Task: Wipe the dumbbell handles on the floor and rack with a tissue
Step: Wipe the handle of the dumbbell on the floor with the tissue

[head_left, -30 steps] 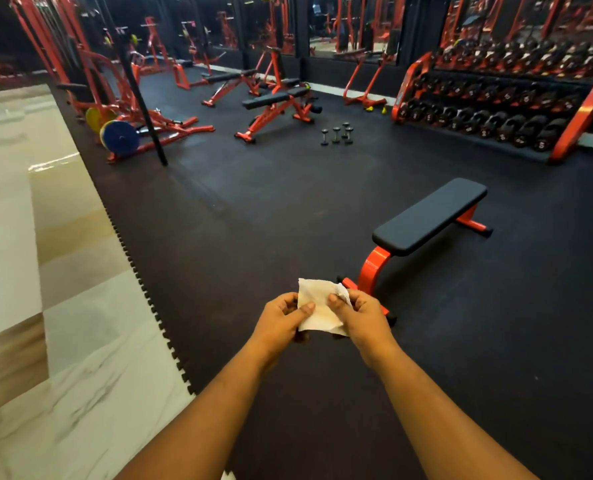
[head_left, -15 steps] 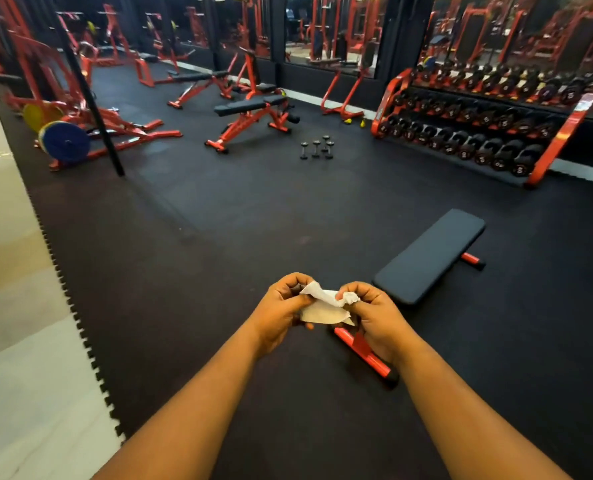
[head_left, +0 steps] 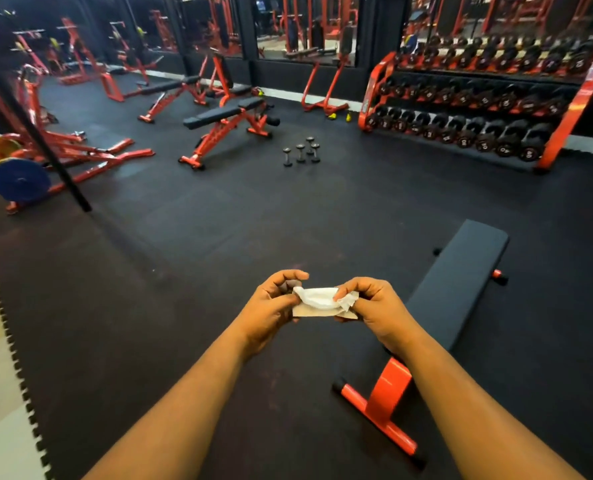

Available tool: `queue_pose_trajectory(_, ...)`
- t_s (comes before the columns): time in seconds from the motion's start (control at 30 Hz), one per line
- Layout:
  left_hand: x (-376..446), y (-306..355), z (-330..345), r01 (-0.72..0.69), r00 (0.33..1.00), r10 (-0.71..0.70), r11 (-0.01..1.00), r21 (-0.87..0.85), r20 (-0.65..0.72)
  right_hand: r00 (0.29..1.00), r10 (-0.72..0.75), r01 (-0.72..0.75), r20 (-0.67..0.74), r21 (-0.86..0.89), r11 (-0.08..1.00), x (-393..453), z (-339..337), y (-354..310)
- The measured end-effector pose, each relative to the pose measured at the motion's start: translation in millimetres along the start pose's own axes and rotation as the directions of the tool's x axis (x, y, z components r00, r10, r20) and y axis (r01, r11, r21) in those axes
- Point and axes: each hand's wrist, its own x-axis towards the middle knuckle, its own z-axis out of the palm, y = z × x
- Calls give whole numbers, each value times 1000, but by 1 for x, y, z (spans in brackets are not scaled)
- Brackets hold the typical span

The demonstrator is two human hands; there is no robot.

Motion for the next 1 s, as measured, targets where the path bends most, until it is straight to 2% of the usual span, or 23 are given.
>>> queue_pose_trajectory(0.1, 70, 9, -17, -27, 999, 31, 994, 107, -35, 1000, -1, 1, 15, -9, 1000, 72, -21, -9)
queue_pose_trajectory(0.17, 119, 14, -30, -35, 996, 40, 997, 71, -76, 1000, -9, 10, 28, -55, 998, 122, -33, -14)
queue_pose_trajectory(0.23, 168, 18, -41, 8, 995, -10, 1000, -21, -99, 999, -34, 40, 40, -139, 989, 171, -40, -16)
queue_pose_trajectory(0.3, 222, 18, -50, 92, 996, -93, 994, -51, -16, 996, -76, 83, 40, -226, 971, 223, -41, -12)
queue_pose_trajectory(0.37, 270, 19, -59, 140, 988, -144, 987, 76, 56, 993, -118, 120, 24, -313, 942, 270, -41, -7)
queue_pose_trajectory(0.43, 332, 17, -80, 117, 990, -128, 980, 164, 53, 987, -159, 150, 10, -378, 914, 331, -43, 0)
queue_pose_trajectory(0.53, 412, 26, -112, 154, 988, -154, 988, 0, -18, 979, -201, 183, 13, -472, 863, 396, -56, 6)
queue_pose_trajectory(0.6, 469, 41, -134, 181, 983, -183, 980, -76, -12, 977, -213, 181, -5, -509, 842, 441, -72, 8)
queue_pose_trajectory(0.7, 545, 55, -154, 166, 984, -169, 984, 57, 48, 970, -212, 115, -118, -546, 830, 503, -95, 2)
queue_pose_trajectory(0.8, 623, 59, -155, 115, 968, -153, 975, 189, 201, 970, -131, 25, -204, -454, 891, 581, -98, -18)
queue_pose_trajectory(0.9, 699, 60, -148, 50, 944, -132, 963, 263, 302, 993, 35, -90, -115, -514, 853, 661, -108, -25)
queue_pose_trajectory(1.0, 777, 63, -147, 10, 941, -123, 942, 335, 317, 994, 101, -109, -47, -592, 798, 733, -134, -16)
